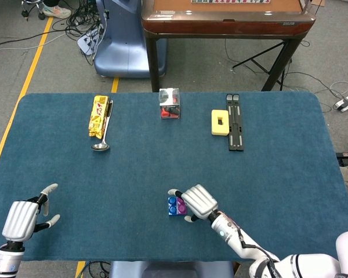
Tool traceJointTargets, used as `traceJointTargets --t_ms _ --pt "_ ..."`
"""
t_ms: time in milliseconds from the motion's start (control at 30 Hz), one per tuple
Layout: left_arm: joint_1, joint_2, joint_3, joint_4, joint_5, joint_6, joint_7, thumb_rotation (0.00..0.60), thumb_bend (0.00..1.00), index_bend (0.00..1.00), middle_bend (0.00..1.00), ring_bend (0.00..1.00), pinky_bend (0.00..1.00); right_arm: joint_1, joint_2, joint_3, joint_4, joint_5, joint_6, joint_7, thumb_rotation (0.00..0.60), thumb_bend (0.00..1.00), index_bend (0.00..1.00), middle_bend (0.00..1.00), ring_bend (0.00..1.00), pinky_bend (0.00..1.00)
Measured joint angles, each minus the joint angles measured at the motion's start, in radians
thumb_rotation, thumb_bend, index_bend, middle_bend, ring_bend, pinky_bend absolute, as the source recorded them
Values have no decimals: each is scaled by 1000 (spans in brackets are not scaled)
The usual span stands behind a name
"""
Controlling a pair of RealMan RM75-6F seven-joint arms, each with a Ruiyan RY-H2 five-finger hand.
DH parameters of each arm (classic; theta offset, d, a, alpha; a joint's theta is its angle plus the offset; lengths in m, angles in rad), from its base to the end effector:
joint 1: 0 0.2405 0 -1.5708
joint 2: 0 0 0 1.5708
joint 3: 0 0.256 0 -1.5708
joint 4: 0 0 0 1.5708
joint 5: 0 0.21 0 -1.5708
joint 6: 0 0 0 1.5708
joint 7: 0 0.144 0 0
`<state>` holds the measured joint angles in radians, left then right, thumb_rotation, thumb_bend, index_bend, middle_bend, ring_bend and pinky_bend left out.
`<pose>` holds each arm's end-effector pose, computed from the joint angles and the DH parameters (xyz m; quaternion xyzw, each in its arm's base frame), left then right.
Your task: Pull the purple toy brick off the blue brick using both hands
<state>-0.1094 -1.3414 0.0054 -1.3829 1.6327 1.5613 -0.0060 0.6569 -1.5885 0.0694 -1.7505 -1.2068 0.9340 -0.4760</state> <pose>-0.3095 0.1774 0.1011 -0.6326 -0.3454 -0.4254 0.5473 -0.1104 -0.2475 -0.0538 0.8014 -0.3880 0.3574 0.2819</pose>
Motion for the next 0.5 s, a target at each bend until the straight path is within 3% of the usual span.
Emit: traceJointTargets --t_ms 500 --pt "6 -1 8 6 -2 -3 -1 600 72 252 681 677 908 41 -51 29 96 50 -28 31 600 0 226 1000 1000 1000"
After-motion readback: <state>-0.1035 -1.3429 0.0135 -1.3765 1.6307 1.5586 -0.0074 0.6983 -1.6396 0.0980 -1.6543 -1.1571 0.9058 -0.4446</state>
